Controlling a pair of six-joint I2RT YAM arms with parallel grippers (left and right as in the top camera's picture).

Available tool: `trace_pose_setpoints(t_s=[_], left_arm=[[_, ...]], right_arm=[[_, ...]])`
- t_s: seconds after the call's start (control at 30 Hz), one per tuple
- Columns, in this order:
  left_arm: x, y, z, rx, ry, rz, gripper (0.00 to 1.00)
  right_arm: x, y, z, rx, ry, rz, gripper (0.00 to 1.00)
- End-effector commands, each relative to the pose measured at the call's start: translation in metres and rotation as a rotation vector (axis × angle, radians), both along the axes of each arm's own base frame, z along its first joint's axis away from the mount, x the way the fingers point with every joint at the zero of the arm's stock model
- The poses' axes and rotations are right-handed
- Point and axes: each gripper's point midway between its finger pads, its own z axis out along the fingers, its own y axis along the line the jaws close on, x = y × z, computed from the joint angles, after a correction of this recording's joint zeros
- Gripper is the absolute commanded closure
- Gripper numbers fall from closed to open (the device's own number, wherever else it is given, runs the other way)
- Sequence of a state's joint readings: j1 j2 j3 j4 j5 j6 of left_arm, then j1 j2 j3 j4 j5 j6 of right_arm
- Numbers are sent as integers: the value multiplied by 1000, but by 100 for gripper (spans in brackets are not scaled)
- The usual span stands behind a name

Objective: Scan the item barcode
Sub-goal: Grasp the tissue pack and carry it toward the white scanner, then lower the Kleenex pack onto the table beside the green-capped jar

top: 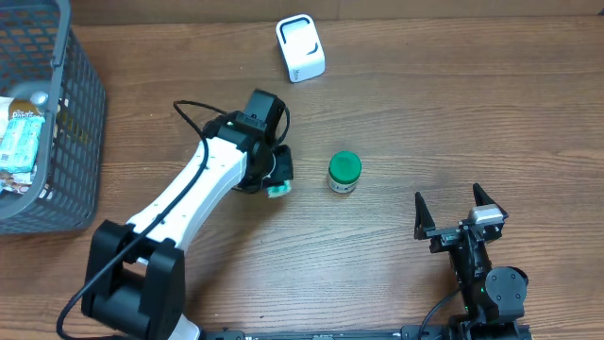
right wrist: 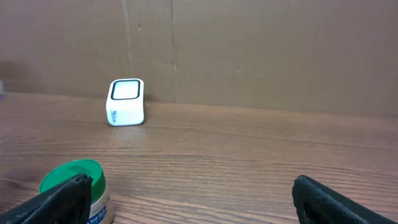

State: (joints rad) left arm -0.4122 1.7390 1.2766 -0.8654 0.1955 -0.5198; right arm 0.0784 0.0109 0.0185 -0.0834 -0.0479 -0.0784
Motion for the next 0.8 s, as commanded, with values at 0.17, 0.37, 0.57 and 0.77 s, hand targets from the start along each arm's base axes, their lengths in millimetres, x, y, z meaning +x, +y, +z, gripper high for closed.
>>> trace_pose_setpoints(t_s=[0.17, 0.37, 0.57, 0.77], left_arm=[[-20, -64, 3, -404, 11, -228, 96], [-28, -66, -15, -442, 1, -243, 96], [-30, -77, -14, -531, -24, -268, 96], [-28, -76, -22, -543, -43, -245, 96]], right_arm=[[0, -1, -3, -1, 0, -2, 0], [0, -1, -3, -1, 0, -2, 0], [0, -1, -3, -1, 0, -2, 0], [0, -1, -3, -1, 0, -2, 0]])
